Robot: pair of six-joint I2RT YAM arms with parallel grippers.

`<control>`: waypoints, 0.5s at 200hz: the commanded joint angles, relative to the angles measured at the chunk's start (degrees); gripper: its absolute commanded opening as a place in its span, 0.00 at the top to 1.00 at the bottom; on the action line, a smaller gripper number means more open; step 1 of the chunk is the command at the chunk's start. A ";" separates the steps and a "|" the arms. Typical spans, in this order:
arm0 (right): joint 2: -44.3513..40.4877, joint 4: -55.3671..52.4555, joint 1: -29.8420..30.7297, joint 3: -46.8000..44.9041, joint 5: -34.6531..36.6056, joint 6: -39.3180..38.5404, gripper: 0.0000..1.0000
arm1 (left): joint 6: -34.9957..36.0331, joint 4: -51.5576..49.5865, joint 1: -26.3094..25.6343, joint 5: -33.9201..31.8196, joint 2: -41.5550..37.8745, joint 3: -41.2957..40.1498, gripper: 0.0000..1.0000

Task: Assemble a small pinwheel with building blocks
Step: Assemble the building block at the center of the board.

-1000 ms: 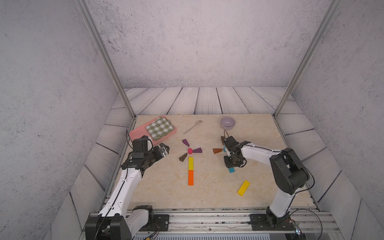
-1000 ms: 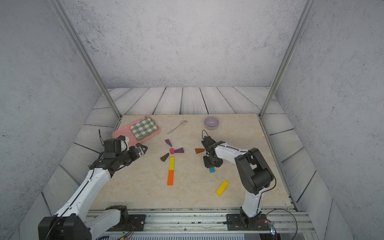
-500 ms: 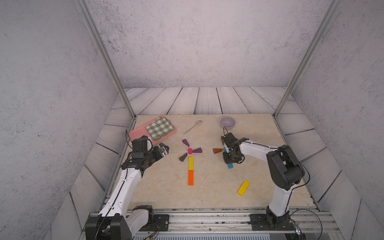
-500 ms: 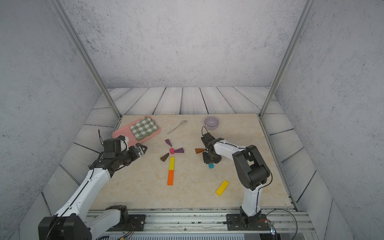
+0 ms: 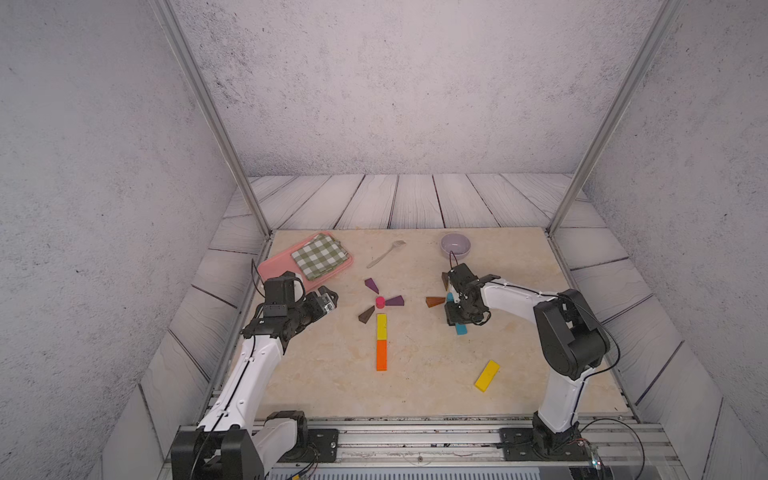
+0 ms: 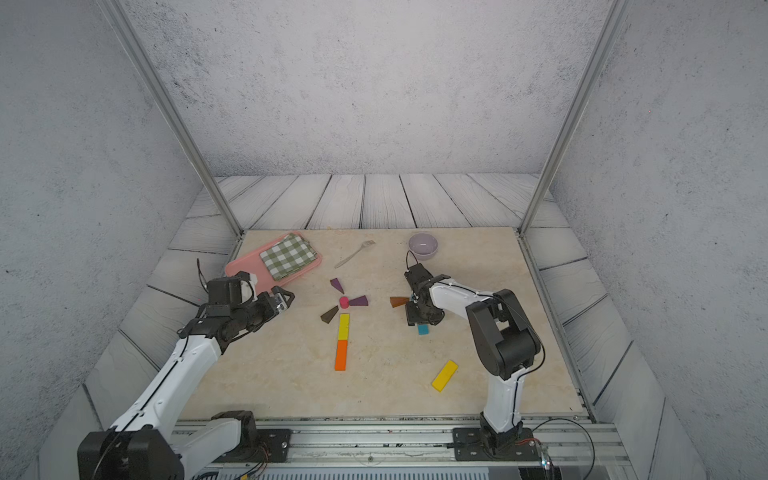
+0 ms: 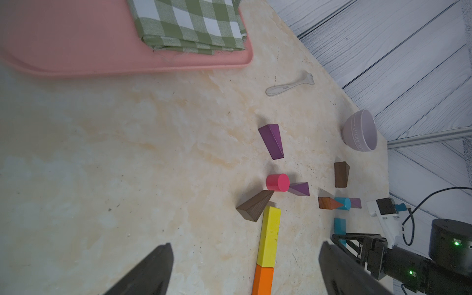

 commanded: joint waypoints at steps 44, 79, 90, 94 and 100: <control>-20.97 -19.47 -0.05 -2.31 6.72 12.13 0.23 | 0.38 0.03 0.59 0.37 0.45 -0.31 0.04; -41.19 -22.56 0.08 -20.56 4.09 28.06 0.01 | -0.15 0.84 0.95 2.47 1.93 -0.14 0.04; -45.45 -22.63 0.10 -24.59 4.04 30.76 0.01 | -0.32 0.73 1.12 3.01 2.21 -0.01 0.04; -46.52 -22.28 0.15 -25.88 3.72 31.36 0.01 | -0.32 0.74 1.13 3.15 2.25 -0.01 0.04; -47.67 -21.71 0.10 -27.41 3.15 32.10 0.01 | -0.41 0.91 1.13 3.35 2.33 -0.09 0.04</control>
